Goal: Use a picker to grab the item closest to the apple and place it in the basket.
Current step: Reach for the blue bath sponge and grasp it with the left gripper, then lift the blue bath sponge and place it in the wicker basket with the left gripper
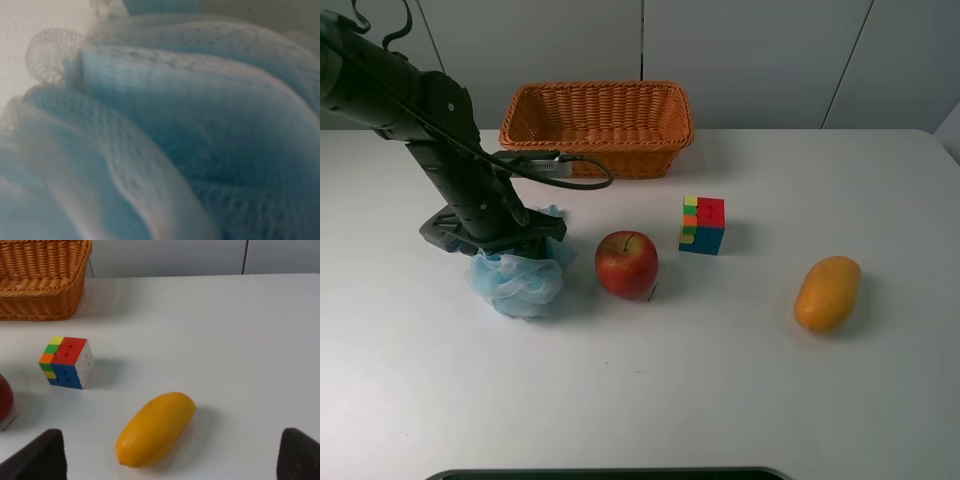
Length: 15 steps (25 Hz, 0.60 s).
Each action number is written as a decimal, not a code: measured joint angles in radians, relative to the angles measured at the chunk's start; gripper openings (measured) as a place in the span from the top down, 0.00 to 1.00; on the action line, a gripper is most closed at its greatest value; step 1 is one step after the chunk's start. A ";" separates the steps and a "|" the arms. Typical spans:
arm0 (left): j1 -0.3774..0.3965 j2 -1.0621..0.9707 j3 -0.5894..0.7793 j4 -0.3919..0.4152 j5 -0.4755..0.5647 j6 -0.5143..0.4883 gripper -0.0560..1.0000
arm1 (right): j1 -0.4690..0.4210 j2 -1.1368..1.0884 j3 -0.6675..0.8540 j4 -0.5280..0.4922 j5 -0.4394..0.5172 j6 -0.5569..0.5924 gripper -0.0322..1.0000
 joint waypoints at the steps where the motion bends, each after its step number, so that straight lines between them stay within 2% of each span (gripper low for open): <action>1: 0.000 0.000 0.000 0.000 0.000 0.000 0.49 | 0.000 0.000 0.000 0.000 0.000 0.000 0.36; 7: 0.000 0.000 -0.004 -0.004 0.008 0.000 0.49 | 0.000 0.000 0.000 0.000 0.000 0.000 0.36; 15: -0.002 -0.072 -0.051 -0.010 0.094 -0.005 0.51 | 0.000 0.000 0.000 0.000 0.000 0.000 0.36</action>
